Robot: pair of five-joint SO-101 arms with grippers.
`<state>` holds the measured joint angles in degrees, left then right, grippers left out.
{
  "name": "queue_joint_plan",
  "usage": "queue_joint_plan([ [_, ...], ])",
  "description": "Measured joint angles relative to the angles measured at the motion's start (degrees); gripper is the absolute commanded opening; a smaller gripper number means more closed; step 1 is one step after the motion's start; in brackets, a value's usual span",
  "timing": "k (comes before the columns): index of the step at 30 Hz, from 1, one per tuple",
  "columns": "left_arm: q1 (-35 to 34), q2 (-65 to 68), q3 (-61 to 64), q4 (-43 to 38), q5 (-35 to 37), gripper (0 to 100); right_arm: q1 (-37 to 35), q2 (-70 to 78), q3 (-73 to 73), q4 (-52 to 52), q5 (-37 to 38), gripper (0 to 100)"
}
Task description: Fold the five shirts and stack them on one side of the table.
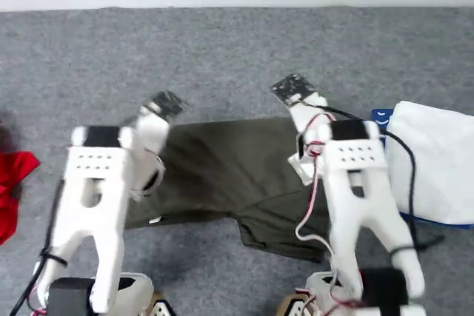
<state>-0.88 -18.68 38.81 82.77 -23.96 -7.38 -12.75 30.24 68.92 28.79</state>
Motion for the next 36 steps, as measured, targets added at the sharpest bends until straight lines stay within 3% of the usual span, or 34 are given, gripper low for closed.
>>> queue_joint_plan([
  [8, -7.6, 0.0, 14.2, -9.1, -2.7, 2, 1.1, 17.0, -1.1, -3.9, -0.2, 0.9],
  [14, -16.6, 0.0, 16.0, -11.5, -7.0, 2, 2.7, 20.8, -4.0, -3.9, -0.3, 0.9],
  [19, -18.9, -0.4, 16.0, -11.6, -8.3, 2, 2.7, 20.9, -6.4, -1.8, -0.2, 0.9],
  [36, -19.0, -0.4, -11.6, 11.8, -8.3, 1, 2.7, 19.3, -37.5, 30.9, -0.2, 0.9],
])
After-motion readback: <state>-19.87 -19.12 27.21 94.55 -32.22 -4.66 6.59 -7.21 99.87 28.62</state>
